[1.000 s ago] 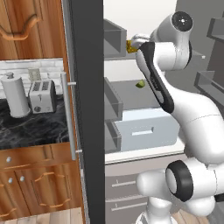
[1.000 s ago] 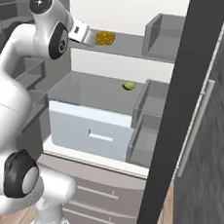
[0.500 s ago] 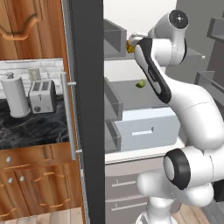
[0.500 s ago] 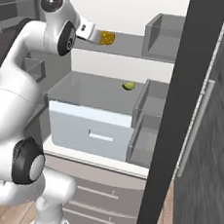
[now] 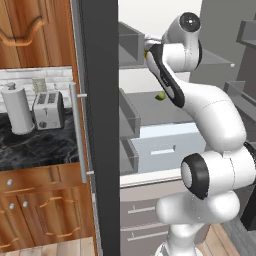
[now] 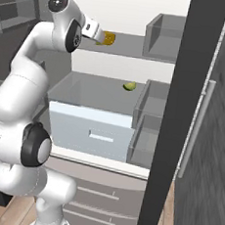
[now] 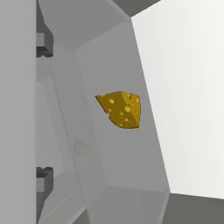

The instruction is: Pick the cheese from the fridge and the cheese grater from the cabinet and place them next to the salad bowl.

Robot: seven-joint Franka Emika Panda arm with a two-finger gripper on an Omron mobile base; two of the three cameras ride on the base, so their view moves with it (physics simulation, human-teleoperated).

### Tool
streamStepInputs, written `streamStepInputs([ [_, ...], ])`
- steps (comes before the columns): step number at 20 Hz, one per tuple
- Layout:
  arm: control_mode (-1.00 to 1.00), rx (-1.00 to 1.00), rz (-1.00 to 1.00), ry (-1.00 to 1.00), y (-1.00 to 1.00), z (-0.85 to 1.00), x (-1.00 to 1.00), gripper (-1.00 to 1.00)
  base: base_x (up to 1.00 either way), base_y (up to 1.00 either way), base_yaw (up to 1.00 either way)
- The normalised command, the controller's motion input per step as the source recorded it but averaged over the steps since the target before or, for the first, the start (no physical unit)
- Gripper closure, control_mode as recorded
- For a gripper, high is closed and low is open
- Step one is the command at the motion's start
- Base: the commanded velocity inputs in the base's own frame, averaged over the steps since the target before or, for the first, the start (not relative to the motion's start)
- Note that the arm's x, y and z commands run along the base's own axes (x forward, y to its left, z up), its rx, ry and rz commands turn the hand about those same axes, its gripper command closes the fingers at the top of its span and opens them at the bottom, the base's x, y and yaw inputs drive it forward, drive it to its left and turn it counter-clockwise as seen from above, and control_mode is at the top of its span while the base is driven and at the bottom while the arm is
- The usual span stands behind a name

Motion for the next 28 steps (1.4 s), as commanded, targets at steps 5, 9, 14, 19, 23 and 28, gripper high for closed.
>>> streamStepInputs([
  [5, -1.0, 0.0, -0.04, 0.0, 0.0, -0.14, 0.27, -1.0, 0.0, 0.0, 0.0],
  [9, -1.0, 0.0, 0.0, 0.02, 0.0, -0.02, 0.23, -1.0, 0.0, 0.0, 0.0],
  [14, -1.0, 0.0, 0.0, 0.04, 0.0, 0.0, 0.38, -1.0, 0.0, 0.0, 0.0],
  [19, -1.0, 0.0, 0.0, 0.01, 0.0, 0.0, 0.39, -1.0, 0.0, 0.0, 0.0],
  [23, -1.0, 0.0, 0.0, 0.0, 0.0, 0.0, 0.36, -1.0, 0.0, 0.0, 0.0],
  [28, -1.0, 0.0, 0.0, 0.0, 0.0, 0.0, 0.4, -1.0, 0.0, 0.0, 0.0],
])
